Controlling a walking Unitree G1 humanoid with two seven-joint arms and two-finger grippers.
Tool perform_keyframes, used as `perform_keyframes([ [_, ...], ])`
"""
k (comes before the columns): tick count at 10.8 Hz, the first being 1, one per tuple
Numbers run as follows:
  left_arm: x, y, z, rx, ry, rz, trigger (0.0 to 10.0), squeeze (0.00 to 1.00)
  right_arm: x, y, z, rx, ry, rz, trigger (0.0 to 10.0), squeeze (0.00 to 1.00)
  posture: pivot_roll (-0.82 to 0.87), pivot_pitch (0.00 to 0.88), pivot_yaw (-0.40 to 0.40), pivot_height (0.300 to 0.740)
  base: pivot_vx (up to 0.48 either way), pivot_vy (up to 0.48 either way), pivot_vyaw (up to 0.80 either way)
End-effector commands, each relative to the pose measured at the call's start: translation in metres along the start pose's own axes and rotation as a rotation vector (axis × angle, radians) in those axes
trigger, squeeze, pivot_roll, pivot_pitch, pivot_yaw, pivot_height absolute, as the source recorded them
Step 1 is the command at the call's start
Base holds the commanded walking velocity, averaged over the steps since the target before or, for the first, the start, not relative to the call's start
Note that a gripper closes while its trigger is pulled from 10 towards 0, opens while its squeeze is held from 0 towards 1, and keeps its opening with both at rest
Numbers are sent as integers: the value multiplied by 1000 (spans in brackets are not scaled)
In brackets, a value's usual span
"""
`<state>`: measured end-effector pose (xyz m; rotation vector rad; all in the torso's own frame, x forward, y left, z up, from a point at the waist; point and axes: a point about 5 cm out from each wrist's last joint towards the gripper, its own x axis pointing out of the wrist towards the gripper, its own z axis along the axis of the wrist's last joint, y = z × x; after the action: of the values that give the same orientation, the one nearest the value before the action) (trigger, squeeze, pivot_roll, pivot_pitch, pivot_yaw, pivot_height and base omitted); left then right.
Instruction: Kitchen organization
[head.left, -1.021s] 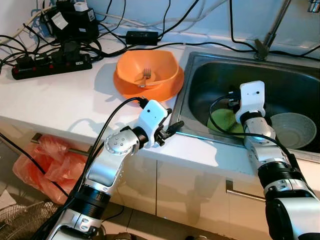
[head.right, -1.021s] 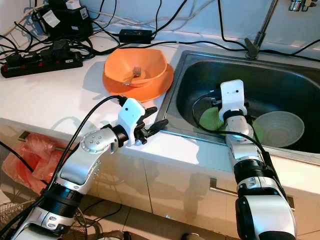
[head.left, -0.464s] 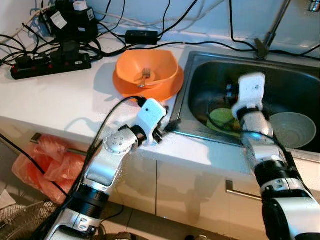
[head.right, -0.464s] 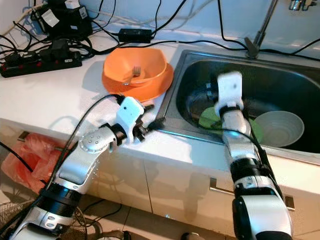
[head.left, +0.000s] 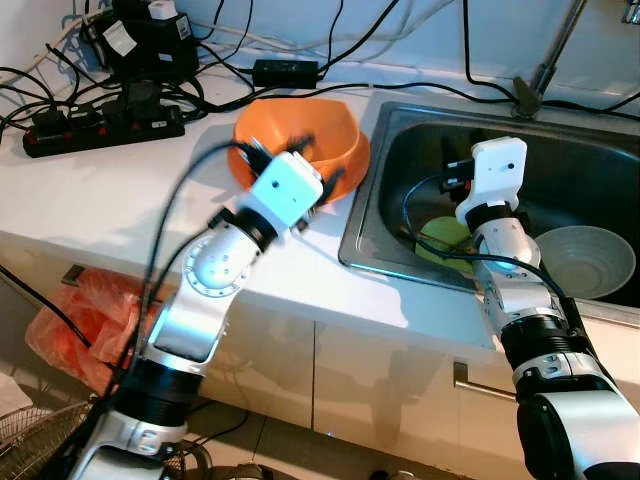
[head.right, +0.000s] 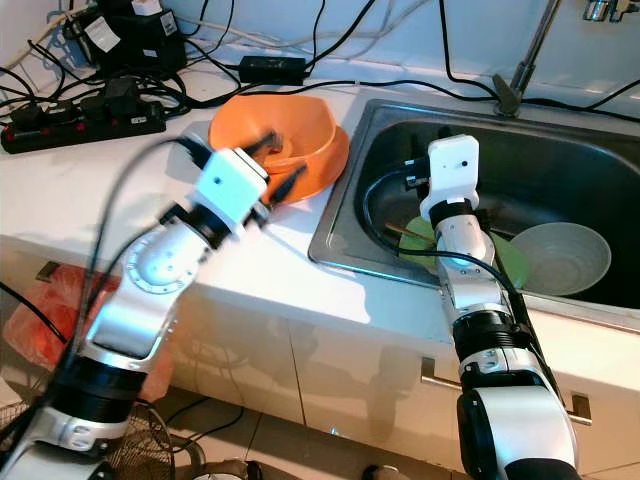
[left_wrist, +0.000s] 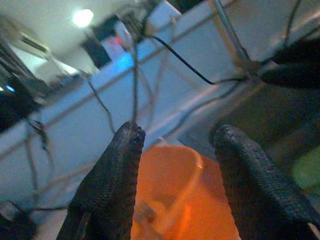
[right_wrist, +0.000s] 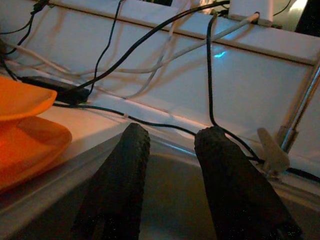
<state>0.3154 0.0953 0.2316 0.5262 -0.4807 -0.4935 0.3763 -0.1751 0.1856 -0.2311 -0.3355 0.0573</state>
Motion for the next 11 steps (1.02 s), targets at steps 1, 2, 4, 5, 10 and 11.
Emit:
perform_keyframes([
  [1, -1, 11, 9, 74, -44, 48, 10000, 0, -3, 1, -6, 16, 22, 2, 10000, 0, 117, 76, -1, 740, 0, 0, 0],
  [2, -8, 23, 5, 134, -29, 83, 10000, 0, -4, 1, -8, 12, 33, 6, 10000, 0, 118, 76, -2, 740, 0, 0, 0],
  [4, -24, 31, -13, 197, 71, 43, 10000, 0, -4, 3, -10, 12, 44, 13, 10000, 0, 118, 76, -2, 740, 0, 0, 0],
  [5, -26, 30, -17, 216, 90, 30, 10000, 0, -4, 3, -11, 13, 45, 16, 10000, 0, 126, 76, -5, 740, 0, 0, 0],
  [10, -42, 18, -42, 256, 235, -161, 10000, 0, -3, 5, -11, 15, 47, 26, 10000, 0, 123, 70, -8, 740, 0, 0, 0],
  [11, -41, 17, -45, 257, 240, -162, 10000, 0, -3, 6, -10, 16, 43, 29, 10000, 0, 121, 72, -8, 740, 0, 0, 0],
])
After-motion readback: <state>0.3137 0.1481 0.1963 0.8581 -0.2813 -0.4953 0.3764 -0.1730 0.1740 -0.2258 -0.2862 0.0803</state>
